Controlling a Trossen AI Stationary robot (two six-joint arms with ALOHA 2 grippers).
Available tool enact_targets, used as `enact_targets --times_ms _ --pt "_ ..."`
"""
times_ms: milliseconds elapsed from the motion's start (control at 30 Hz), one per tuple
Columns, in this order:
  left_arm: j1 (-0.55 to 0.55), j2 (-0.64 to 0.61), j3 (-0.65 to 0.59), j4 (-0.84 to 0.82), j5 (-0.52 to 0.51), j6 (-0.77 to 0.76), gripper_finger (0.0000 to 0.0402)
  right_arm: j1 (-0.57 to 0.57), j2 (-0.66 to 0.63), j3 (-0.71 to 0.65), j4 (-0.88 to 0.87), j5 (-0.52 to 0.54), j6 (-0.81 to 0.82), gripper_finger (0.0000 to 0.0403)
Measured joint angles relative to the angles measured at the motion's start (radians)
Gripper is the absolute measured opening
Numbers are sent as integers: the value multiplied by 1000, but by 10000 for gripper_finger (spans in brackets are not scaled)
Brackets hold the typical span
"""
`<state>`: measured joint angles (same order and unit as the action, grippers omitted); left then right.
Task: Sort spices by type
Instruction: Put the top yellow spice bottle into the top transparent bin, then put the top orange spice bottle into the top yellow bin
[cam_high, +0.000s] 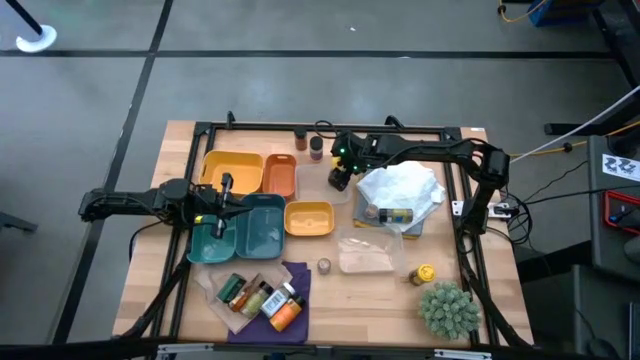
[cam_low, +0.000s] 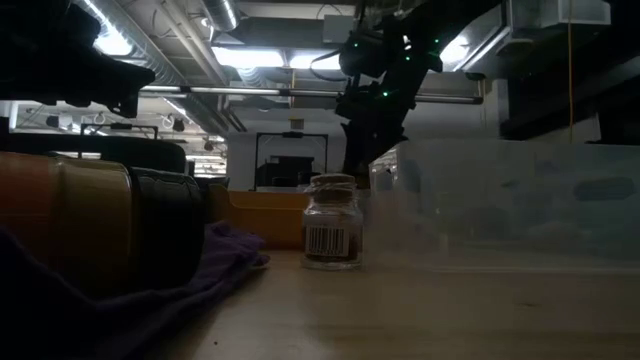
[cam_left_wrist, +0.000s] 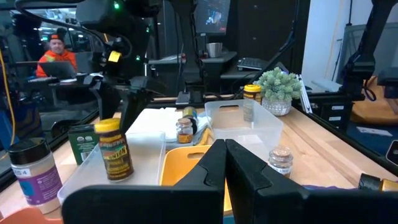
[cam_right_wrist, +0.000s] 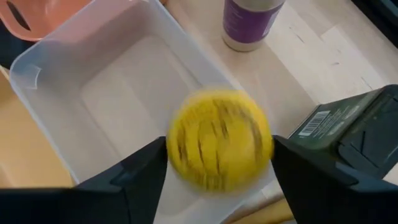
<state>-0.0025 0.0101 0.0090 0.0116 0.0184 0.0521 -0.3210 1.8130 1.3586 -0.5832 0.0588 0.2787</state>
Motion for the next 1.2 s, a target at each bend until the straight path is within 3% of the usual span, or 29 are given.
enact_targets --times_ms 467,933,1200 --pt "0 0 0 7 0 0 0 0 0 9 -13 0 0 303" --pt "0 -1 0 112 -5 19 0 0 -1 267 -180 1 -87 303" --pt "2 0 0 262 -237 -45 8 0 -25 394 -300 56 -169 303"
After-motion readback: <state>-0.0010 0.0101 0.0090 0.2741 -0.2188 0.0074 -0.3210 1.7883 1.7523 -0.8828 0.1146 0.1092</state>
